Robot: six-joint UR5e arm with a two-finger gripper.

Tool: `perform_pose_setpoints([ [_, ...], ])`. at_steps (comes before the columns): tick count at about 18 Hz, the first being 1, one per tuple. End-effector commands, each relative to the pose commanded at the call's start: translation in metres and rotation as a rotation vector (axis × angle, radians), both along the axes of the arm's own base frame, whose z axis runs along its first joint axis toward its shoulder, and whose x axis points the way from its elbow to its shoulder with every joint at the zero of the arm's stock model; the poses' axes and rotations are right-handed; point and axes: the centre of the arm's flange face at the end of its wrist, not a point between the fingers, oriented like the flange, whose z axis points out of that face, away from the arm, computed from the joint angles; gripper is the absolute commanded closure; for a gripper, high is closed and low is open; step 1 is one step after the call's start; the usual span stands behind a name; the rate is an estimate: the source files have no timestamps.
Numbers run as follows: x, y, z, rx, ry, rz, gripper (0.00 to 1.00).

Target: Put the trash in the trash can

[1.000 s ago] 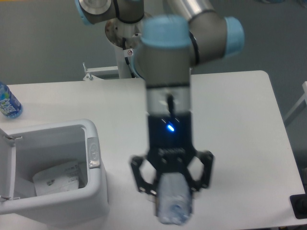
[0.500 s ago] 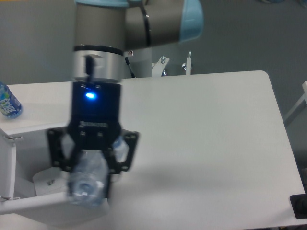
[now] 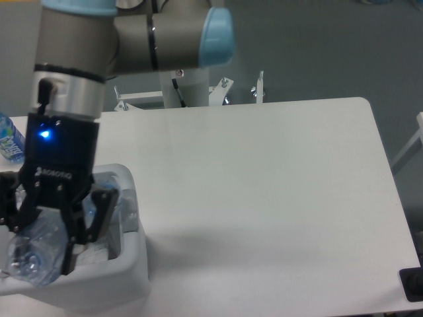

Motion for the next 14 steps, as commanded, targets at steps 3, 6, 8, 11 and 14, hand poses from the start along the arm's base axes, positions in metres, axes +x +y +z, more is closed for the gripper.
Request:
perform_pose_setpoints([
  [3, -0.001, 0.004, -0.009, -0.014, -0.002, -0.005, 0.28],
  [6, -0.001, 0.003, -0.011, -0.022, 0.017, -0.012, 0.00],
  [8, -0.001, 0.000, -0.004, -0.013, 0.020, -0.008, 0.00],
  [11, -0.024, -0.012, 0.005, -0.004, 0.027, 0.030, 0.00],
  [14, -0.075, -0.040, 0.012, -0.010, 0.036, 0.136, 0.00],
])
